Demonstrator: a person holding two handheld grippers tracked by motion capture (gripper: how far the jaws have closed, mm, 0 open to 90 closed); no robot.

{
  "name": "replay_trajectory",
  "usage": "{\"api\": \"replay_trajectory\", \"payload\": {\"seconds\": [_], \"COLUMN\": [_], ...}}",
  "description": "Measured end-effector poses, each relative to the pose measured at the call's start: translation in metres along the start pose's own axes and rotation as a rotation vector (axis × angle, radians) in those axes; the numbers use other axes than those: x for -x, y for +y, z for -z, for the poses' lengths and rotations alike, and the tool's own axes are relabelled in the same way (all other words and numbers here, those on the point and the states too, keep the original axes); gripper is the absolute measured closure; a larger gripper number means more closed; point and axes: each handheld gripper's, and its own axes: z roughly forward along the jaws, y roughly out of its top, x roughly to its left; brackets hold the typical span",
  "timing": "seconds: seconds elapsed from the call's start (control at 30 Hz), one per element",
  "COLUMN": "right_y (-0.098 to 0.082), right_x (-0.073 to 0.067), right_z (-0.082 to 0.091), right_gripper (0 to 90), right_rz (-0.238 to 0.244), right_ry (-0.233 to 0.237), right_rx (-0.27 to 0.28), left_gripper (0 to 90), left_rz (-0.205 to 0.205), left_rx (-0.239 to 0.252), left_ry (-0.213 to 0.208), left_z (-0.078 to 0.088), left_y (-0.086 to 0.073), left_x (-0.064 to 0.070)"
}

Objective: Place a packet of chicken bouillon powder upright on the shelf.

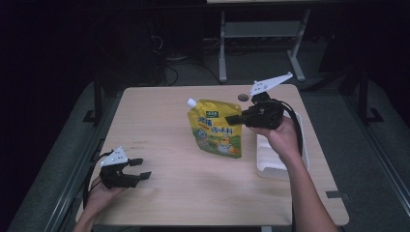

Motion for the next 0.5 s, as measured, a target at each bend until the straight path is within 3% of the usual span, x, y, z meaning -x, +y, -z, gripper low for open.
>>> {"api": "replay_trajectory", "payload": {"seconds": [0.5], "right_y": [-0.009], "right_x": [0.01], "right_z": [0.031], "right_gripper": [89.9], "right_rz": [-0.025], "right_ry": [-0.05], "right_rx": [0.025], "left_gripper": [33.1], "left_rz": [0.001], "left_rx": [0.002], "left_ry": [0.002], "left_z": [0.0], "left_y": [0.0], "left_x": [0.0]}}
